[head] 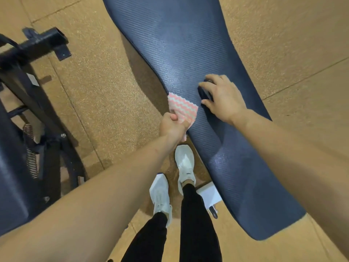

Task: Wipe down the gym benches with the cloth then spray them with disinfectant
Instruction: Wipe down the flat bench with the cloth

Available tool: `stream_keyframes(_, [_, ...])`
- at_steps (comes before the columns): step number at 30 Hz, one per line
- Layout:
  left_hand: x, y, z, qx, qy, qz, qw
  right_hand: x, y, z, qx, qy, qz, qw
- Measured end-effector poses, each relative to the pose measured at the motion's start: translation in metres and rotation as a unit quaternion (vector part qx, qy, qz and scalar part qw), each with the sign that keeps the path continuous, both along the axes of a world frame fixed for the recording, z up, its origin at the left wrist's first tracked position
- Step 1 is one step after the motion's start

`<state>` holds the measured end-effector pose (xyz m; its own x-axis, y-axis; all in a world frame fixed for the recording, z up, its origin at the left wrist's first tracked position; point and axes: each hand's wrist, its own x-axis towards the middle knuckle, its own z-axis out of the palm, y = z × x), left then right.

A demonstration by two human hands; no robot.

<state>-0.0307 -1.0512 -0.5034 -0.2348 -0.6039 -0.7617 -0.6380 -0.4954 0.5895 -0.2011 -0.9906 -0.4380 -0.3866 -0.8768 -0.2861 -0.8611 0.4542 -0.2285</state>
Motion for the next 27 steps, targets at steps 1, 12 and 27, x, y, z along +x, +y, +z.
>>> stream_keyframes(1, [0.004,0.013,0.001,0.010,-0.002,-0.001,1.000,0.004,0.018,0.002,-0.006,-0.008,-0.017,1.000])
stream_keyframes(12, [0.023,0.114,0.011,0.025,-0.030,-0.019,0.999,0.051,0.168,-0.011,0.160,-0.047,-0.061,0.984])
stream_keyframes(27, [0.039,0.203,0.027,0.015,-0.066,0.001,0.998,0.009,0.218,-0.014,0.067,-0.138,0.036,0.988])
